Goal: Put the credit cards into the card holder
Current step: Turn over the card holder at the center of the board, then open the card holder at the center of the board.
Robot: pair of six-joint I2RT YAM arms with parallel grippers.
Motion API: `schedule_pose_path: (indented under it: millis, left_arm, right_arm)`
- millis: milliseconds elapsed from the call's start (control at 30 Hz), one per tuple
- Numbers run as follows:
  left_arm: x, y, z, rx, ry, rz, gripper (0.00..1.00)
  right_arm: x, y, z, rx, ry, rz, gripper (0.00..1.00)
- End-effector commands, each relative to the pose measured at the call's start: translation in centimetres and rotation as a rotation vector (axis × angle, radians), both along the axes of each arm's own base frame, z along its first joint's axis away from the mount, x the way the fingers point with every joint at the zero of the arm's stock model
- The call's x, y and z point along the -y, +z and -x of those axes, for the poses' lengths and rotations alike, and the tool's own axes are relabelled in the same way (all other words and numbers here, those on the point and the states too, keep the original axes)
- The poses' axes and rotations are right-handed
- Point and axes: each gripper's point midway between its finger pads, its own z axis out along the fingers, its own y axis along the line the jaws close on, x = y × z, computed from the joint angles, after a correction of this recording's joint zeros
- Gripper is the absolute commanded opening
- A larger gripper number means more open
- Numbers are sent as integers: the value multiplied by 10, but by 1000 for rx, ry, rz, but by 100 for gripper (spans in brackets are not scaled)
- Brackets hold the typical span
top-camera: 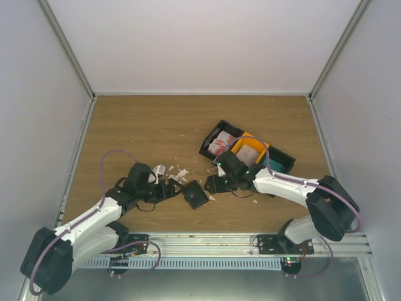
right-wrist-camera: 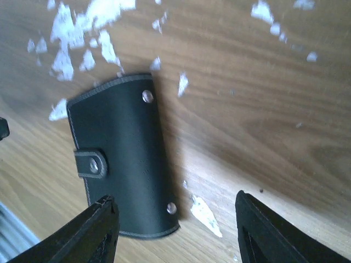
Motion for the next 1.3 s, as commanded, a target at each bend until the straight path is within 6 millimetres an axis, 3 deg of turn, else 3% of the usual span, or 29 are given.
schedule_pose_path:
  millis: [0, 200, 300, 433, 733, 967, 1100, 1267]
  left_arm:
    - [20, 5, 8, -10, -77, 112, 89]
    - [26, -15, 12, -90, -80, 87, 68]
    - [20, -29, 4, -118, -30, 16, 55]
    - [21, -30, -11, -104, -8, -27, 47]
    - [24, -52, -14, -152, -43, -85, 27]
    - [14, -83, -6, -221, -42, -168, 21]
    - [7, -101, 0, -255, -47, -224, 12]
    - [-1, -111, 5, -265, -33, -258, 8]
  right_arm:
    - [-14, 4, 9, -17, 134, -161, 58]
    - [-23, -6, 13, -76, 185, -258, 57]
    - [-26, -12, 13, -91, 196, -267, 55]
    - [-24, -26, 7, -113, 178, -233, 51]
    - [-24, -39, 8, -146, 192, -225, 48]
    - [-33, -35, 13, -194, 244, -262, 48]
    - [-48, -18, 25, -224, 348, -390, 50]
    - [-54, -13, 22, -247, 338, -421, 49]
